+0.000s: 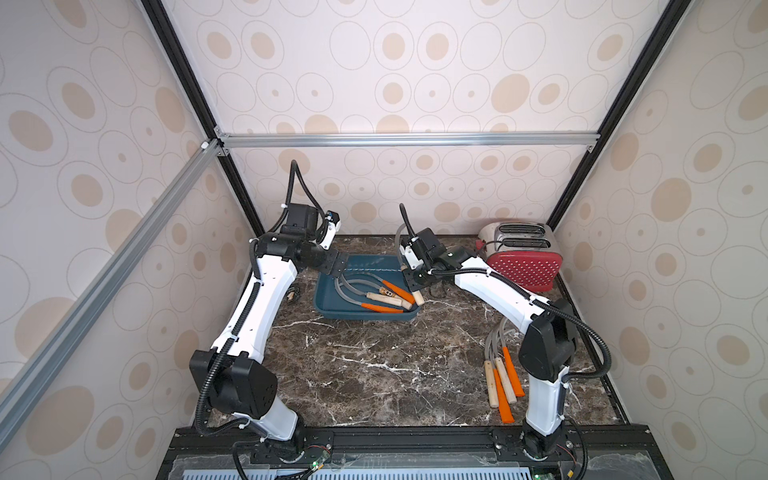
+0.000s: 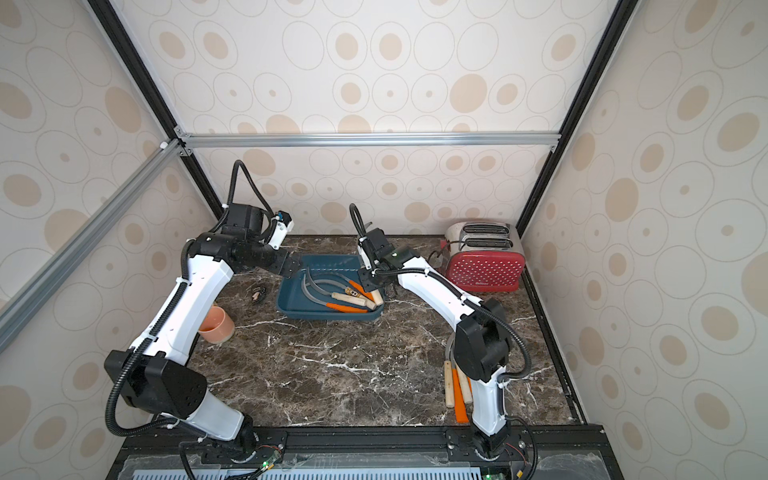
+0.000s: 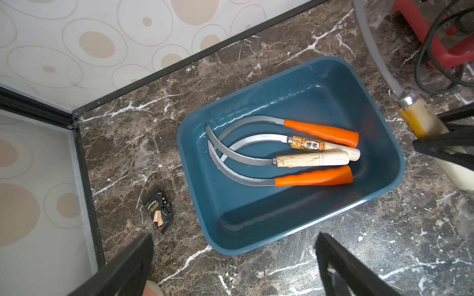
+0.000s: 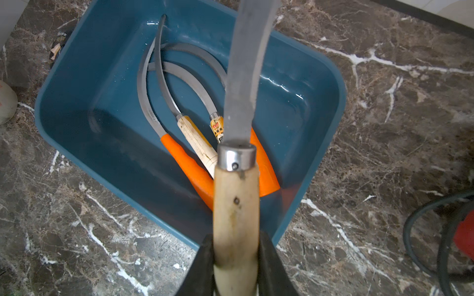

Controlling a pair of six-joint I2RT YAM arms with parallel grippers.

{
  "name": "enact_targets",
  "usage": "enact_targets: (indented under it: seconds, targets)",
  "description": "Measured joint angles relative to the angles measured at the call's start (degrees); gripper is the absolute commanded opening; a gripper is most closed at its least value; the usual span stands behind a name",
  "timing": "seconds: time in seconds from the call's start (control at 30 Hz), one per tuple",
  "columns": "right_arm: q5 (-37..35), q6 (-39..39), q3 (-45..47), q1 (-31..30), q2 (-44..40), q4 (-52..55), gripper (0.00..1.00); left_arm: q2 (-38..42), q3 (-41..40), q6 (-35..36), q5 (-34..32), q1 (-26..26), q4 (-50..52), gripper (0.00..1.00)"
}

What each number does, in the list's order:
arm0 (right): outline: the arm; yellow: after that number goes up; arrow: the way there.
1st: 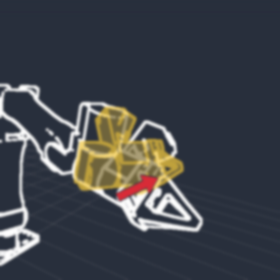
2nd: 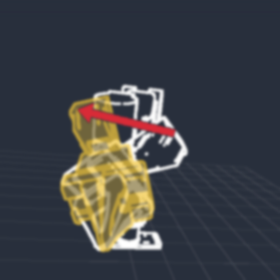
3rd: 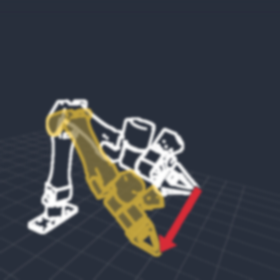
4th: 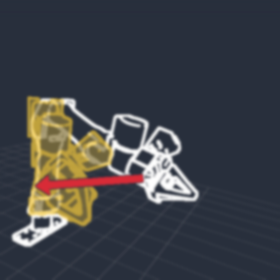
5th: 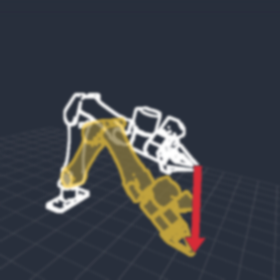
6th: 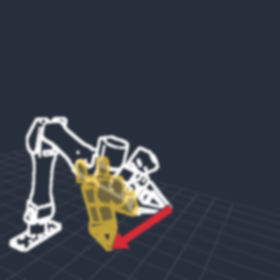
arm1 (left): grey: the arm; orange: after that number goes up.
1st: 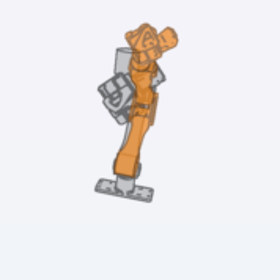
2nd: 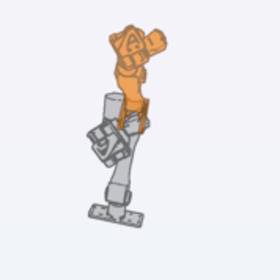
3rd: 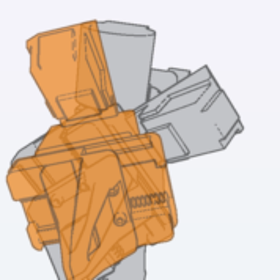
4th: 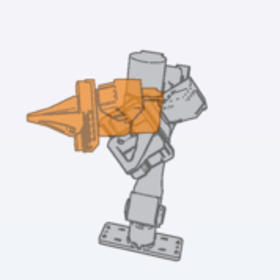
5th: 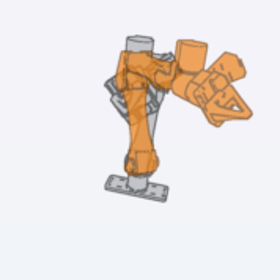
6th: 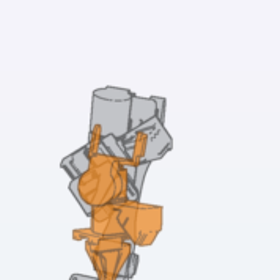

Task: Put small sickles into storage boxes
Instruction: Place the sickle in the storage box.

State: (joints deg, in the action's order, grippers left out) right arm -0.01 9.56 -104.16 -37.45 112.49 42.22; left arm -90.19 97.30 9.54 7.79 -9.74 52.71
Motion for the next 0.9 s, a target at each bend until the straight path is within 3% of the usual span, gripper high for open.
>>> enact_targets:
  seconds: [0.63,0.9]
  targets:
    - [4.7,-12.5,-12.9,-1.8,11.8,0.3,0.0,1.3,6.1,-2.2,-1.5,0.1,-0.3,0.99]
    - [-1.0,-18.5,-18.6,-4.9,17.1,1.7,0.0,1.7,6.1,-2.2,-1.3,0.1,-0.3,0.99]
